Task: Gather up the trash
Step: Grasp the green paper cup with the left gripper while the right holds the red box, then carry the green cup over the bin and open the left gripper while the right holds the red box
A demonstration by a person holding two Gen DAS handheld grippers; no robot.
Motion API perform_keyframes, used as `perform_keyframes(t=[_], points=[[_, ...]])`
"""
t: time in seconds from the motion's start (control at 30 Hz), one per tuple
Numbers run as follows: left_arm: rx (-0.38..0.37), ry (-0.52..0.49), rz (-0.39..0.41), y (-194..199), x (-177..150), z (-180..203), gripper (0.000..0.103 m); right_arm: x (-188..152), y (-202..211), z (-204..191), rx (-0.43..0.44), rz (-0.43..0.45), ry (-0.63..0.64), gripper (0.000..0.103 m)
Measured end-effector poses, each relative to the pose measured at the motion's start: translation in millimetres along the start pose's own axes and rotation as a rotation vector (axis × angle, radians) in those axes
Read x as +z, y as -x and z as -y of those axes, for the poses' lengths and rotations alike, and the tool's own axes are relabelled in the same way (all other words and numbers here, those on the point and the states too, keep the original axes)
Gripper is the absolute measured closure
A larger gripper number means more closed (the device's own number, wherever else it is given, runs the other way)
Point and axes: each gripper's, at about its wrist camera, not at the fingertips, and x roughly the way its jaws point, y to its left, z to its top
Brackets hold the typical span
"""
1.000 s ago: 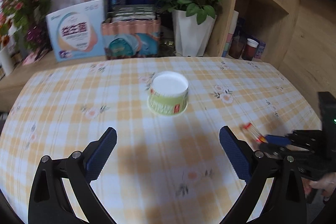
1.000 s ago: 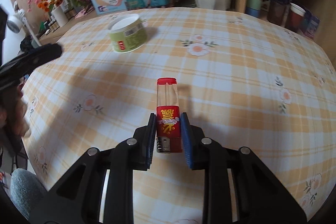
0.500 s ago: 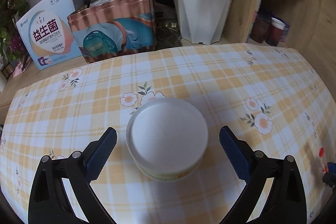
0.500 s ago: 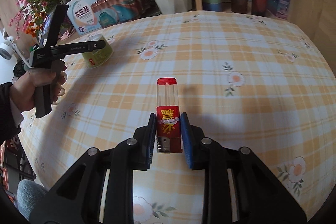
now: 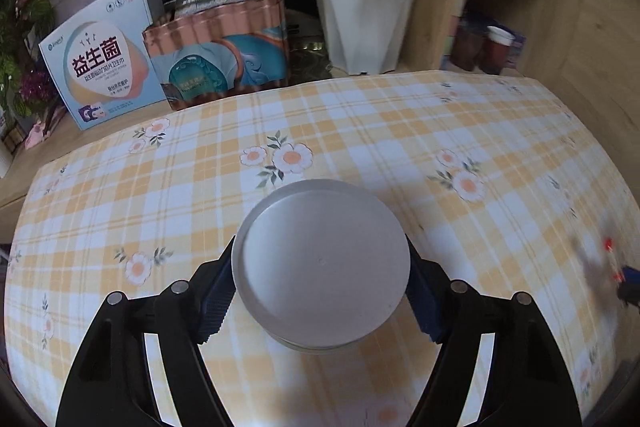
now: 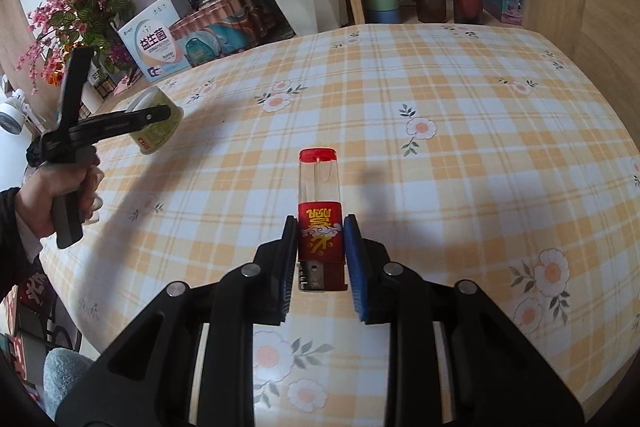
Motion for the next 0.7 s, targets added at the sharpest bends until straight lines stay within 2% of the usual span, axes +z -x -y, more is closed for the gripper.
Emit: perform_keyframes(t=[0.23, 0.43, 0.7], points=[[-0.044, -0.056, 0.04, 86, -49, 18, 0.03, -16, 20, -26, 0.031, 0.014, 0.009, 0.077], [-0.097, -0.053, 0.073, 146, -90, 35, 0.03, -28, 40, -46, 0.06, 0.027, 0.024, 0.077], [-0.13, -0.03, 0.109, 211, -137, 63, 0.03, -48, 78, -74, 0.106, 0.051, 0.059, 0.077]])
